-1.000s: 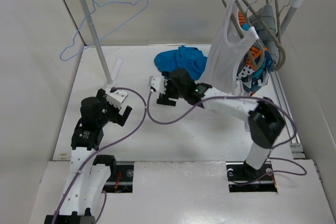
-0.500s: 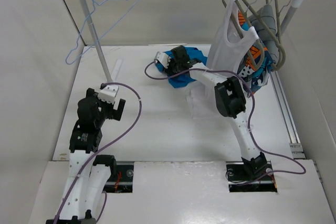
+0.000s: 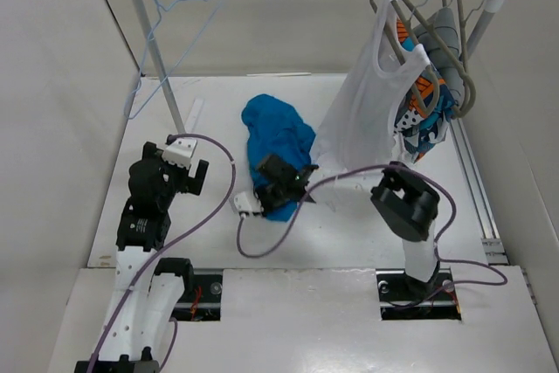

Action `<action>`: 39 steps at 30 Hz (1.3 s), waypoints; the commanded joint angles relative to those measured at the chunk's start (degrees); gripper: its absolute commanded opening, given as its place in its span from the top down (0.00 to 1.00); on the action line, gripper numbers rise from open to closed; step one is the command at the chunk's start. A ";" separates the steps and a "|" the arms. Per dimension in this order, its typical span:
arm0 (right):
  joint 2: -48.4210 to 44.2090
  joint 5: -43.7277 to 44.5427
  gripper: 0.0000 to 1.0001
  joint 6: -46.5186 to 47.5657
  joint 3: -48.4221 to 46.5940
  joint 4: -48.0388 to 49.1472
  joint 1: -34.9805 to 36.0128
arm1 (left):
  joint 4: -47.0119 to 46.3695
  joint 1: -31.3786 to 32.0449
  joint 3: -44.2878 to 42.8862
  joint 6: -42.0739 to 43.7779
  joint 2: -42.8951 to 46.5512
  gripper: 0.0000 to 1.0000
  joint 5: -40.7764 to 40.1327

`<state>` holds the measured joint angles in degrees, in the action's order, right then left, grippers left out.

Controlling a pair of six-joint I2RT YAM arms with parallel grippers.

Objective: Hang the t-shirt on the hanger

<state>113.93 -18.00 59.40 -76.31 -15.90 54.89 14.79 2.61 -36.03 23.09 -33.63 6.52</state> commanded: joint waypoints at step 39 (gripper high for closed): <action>-23.93 3.41 0.00 -15.71 -5.51 0.34 -9.37 | -13.11 0.73 -25.48 -9.72 8.97 0.20 4.05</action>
<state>91.74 -14.52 44.82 -79.72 -14.85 44.01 6.68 3.05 -57.91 20.73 -18.59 17.78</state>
